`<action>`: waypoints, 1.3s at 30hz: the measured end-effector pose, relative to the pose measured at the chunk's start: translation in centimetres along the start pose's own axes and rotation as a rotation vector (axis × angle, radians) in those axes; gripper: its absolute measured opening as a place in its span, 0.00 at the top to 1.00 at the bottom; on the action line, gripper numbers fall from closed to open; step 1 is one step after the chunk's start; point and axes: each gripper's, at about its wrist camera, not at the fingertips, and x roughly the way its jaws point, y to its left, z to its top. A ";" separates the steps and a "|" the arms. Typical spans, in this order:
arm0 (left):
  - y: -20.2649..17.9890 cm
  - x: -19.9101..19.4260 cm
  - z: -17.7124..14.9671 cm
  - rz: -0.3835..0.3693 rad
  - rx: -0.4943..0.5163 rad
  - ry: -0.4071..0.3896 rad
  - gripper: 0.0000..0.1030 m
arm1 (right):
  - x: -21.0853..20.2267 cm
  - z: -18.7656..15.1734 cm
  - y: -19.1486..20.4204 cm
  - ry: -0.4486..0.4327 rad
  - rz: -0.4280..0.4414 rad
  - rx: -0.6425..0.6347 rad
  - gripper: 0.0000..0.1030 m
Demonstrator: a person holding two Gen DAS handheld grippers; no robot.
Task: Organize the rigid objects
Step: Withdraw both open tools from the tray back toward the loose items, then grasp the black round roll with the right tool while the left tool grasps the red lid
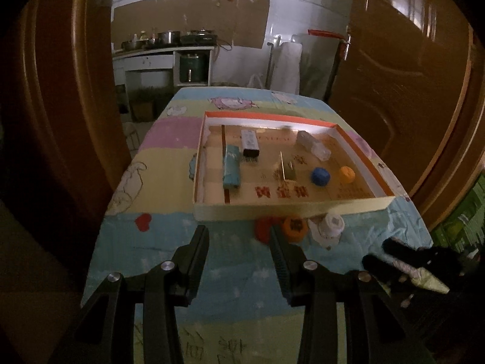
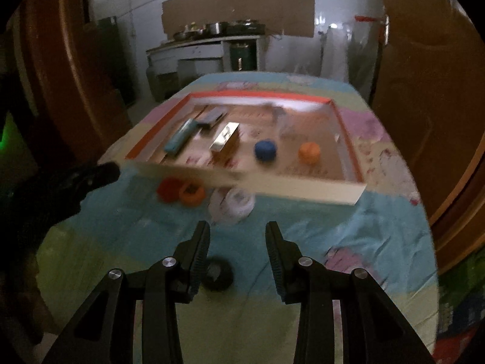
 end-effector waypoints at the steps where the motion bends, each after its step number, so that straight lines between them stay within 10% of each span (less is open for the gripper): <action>1: 0.0 0.0 -0.2 -0.003 0.000 0.003 0.60 | 0.2 -0.5 0.2 0.013 0.013 0.001 0.62; 22: -1.5 3.3 -1.4 -0.080 0.067 0.091 0.60 | 2.5 -3.1 1.2 0.041 0.001 -0.056 0.71; 39: -3.1 8.4 -0.1 0.005 0.107 0.134 0.60 | 2.6 -3.0 0.5 0.030 0.049 -0.038 0.70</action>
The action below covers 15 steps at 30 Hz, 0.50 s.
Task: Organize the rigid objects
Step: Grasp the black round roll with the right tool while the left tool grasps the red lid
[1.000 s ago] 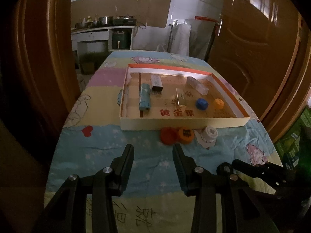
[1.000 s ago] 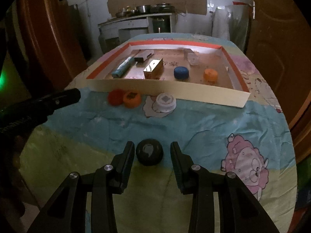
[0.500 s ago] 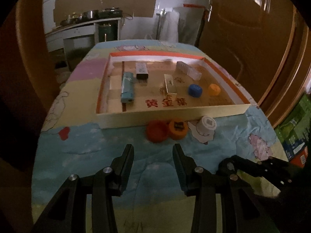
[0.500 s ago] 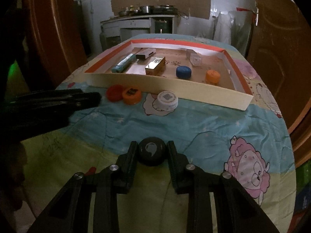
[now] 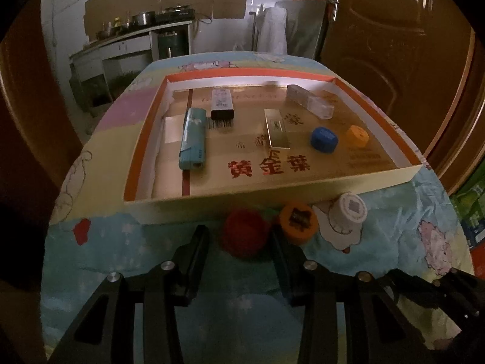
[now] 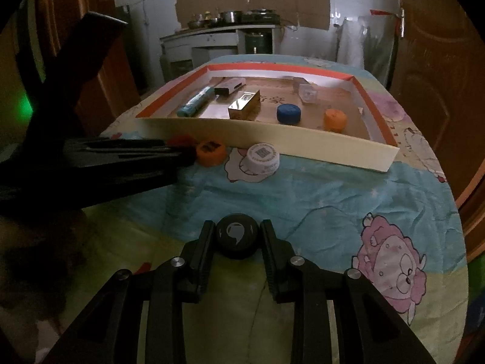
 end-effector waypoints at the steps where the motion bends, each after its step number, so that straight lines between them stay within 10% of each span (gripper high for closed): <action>1: 0.0 0.1 0.2 0.004 0.004 -0.001 0.60 | 0.0 0.0 0.0 0.000 0.003 0.000 0.70; 15: 0.8 -0.2 -0.1 -0.014 -0.037 -0.021 0.71 | 0.3 0.3 0.1 0.003 0.018 -0.003 0.70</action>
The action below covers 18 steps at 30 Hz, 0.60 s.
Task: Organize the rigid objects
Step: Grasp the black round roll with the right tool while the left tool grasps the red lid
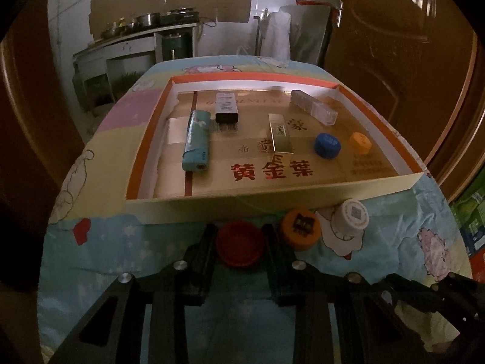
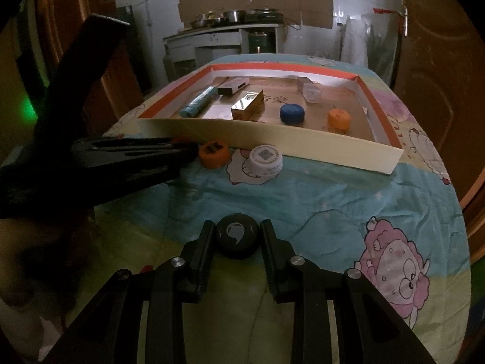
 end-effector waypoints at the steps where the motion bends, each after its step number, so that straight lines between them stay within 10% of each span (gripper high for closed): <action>1: 0.0 -0.1 0.0 0.000 -0.003 0.000 0.71 | 0.0 0.0 0.0 0.000 -0.001 0.000 0.70; 18: 1.1 -3.7 -1.4 0.016 -0.061 -0.038 0.71 | -1.0 0.2 0.8 -0.019 -0.044 -0.003 0.70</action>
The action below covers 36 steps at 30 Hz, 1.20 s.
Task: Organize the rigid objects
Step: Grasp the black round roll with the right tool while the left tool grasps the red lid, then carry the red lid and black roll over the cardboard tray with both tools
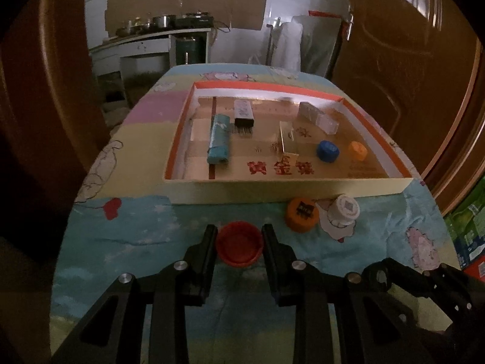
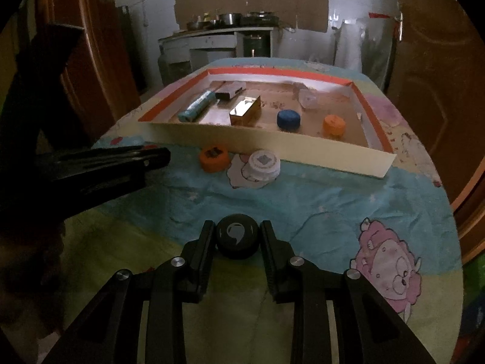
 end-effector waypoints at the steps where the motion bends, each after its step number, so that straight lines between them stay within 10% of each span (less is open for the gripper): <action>1: 0.0 -0.3 0.0 0.000 -0.001 -0.004 0.71 | -0.2 0.1 0.1 -0.005 -0.002 -0.003 0.70; 36: -1.1 -6.5 4.9 -0.066 -0.008 -0.140 0.71 | -5.3 7.2 -1.6 -0.171 -0.051 0.087 0.70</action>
